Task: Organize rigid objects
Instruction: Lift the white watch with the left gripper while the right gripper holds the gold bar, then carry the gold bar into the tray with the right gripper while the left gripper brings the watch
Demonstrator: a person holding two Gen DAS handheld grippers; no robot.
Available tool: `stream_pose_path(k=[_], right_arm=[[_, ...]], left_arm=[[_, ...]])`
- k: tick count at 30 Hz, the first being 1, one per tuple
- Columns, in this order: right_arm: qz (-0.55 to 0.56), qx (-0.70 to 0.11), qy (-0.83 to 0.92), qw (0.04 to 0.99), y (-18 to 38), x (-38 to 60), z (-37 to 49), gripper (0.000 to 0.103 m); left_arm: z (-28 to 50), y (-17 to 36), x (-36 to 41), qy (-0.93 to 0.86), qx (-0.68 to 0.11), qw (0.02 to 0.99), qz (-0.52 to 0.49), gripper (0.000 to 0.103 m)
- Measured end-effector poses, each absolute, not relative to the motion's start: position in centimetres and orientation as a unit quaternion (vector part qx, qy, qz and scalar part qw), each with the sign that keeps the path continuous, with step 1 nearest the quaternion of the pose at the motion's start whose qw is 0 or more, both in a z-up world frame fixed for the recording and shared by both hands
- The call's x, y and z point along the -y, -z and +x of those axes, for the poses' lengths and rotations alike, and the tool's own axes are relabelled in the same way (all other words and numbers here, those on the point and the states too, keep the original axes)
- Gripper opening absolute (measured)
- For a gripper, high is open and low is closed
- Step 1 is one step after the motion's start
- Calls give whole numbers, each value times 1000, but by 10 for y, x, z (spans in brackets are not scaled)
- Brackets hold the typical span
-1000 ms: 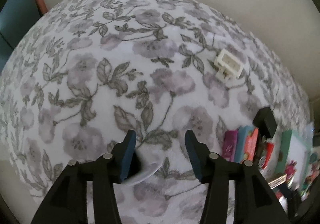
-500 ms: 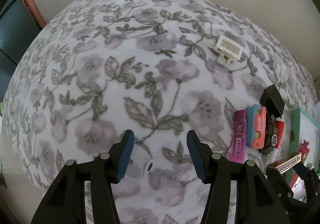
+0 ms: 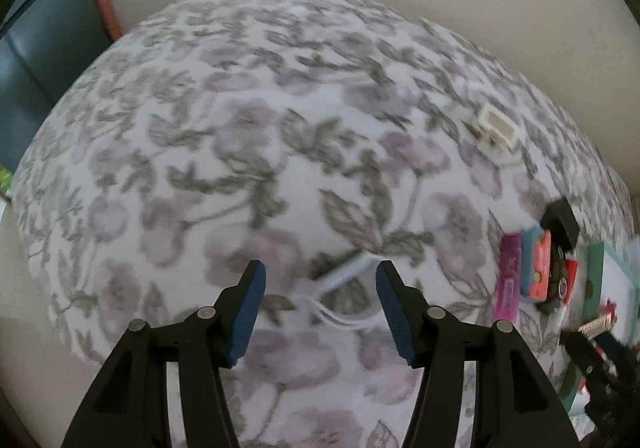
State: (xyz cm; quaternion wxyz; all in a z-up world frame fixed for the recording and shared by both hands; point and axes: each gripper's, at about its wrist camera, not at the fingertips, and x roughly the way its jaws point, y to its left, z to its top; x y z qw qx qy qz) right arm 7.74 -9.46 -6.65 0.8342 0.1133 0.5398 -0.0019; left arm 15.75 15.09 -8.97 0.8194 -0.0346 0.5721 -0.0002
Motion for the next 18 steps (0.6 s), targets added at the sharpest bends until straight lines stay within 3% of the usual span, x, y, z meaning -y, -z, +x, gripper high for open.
stream_pose_path(k=[5,12,18], right_arm=[[120,-542,8,832,69,100,78,86],[126,-546,12,828,72,104,77,86],[129,-547,15,827,72,106,77,86]], left_arm=[[162,105,-125,24,-577,816,2,70],[168,128,-124,-11,-590,807,10,67],[167,114,-133,-26,-578,816,0,60]])
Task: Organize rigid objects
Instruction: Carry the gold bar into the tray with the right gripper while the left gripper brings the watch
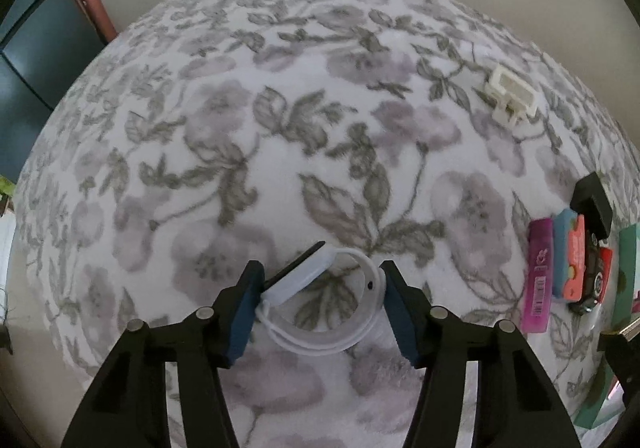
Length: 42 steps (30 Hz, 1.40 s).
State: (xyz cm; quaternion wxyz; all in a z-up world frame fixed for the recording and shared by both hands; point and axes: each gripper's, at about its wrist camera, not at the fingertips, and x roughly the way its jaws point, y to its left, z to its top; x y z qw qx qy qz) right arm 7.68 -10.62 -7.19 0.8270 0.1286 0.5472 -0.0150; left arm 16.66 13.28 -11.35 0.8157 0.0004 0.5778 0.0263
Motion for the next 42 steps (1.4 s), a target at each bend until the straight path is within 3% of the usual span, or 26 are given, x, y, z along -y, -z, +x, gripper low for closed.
stream_pose_path(k=[9,17,28,42], right_arm=[[165,-515,30,840,41,128,71,86],[194,-498,121,836,25,188,55,86],[243,-505,248,791,52,291,17,86],[232,-510,304,771,71,335,0,86]], left_arm=[[159,36,-95,24,-510,860,6,61],[136,2,25,133,-488,859,75,62],[119,16,155,240,-481,835,120,63],[113,50,205,281,-482,822,118,65]])
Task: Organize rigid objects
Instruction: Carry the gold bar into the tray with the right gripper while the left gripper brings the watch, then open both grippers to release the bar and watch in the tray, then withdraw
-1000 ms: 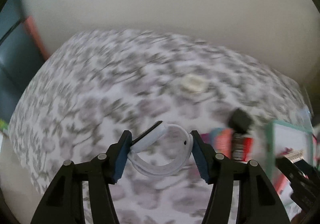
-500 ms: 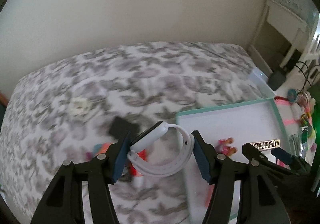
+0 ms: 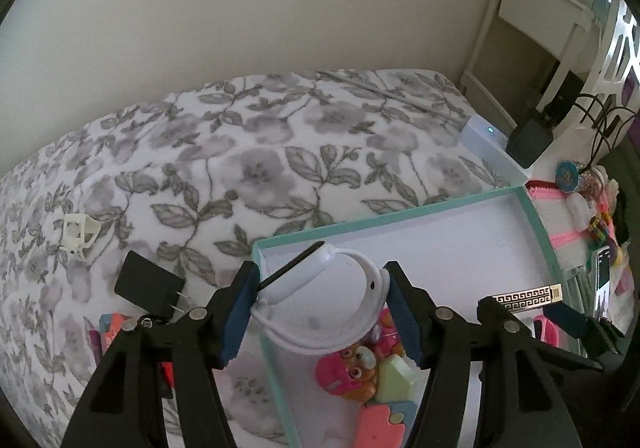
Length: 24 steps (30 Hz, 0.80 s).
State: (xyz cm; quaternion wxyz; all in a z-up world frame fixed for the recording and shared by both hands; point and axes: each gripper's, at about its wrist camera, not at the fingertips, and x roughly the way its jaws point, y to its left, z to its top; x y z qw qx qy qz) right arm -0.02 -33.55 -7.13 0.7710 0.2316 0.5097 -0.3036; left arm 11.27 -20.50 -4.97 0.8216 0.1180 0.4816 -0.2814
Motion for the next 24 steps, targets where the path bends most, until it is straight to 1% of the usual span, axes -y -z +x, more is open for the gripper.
stream_pose_path(k=[3,7,8,17,22,23,24], right_arm=[[228,-512,305,771,72,336,-1,86],[230,-512,302,771,72,334,0,86],[230,-512,301,771,72,334,1,86],[222,-516,297,772,74,331,3,87],[213,-513,294,778,70,328,5,92],[211,-513,293,779,70,327,6,94],[209,-513,293,779,69,326,7,98]], left_arm=[[114,53,203,280,-489,819,109,67],[117,51,196,271,-489,822,107,78],[118,50,194,269,-491,822,103,78],[127,39,177,241,-494,830,96,80],[132,36,165,226,-504,829,89,80],[133,36,161,222,-506,829,86,80],[135,36,156,216,-508,829,84,80]])
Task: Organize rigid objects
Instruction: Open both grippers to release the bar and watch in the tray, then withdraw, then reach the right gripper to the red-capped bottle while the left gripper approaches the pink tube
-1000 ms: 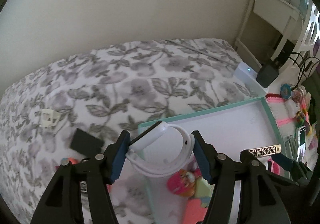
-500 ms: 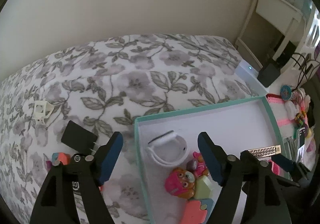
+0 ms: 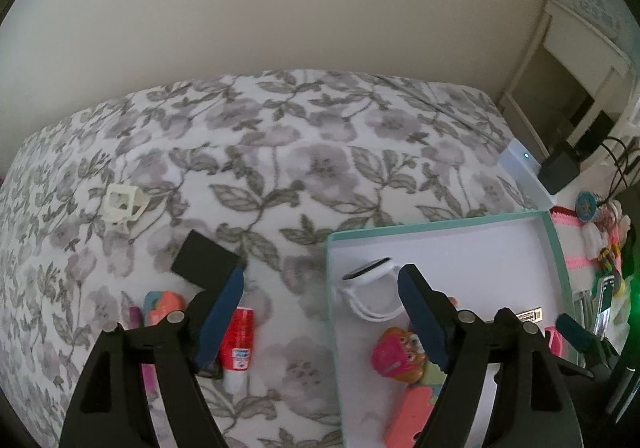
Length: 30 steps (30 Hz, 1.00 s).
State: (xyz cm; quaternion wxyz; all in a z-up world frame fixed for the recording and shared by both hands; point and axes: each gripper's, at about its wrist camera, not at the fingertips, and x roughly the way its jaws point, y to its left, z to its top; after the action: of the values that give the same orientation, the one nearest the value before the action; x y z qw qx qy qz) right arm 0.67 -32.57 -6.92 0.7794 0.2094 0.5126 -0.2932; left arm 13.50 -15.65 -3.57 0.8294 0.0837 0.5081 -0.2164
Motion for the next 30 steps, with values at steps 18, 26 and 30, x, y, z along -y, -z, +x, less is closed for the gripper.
stream_pose_path(k=[18,26,30], right_arm=[[145,-509,239,814,56,265,32,103],[111,-512,191,830,49,222,50,103],[103,-512,173,835,47,205,57,103]], left_arm=[[163,33,56,116,-519,846,45,98],[171,28,6,77,-523,848,27,98],[175,30,-18,55,-526,848,26,98]])
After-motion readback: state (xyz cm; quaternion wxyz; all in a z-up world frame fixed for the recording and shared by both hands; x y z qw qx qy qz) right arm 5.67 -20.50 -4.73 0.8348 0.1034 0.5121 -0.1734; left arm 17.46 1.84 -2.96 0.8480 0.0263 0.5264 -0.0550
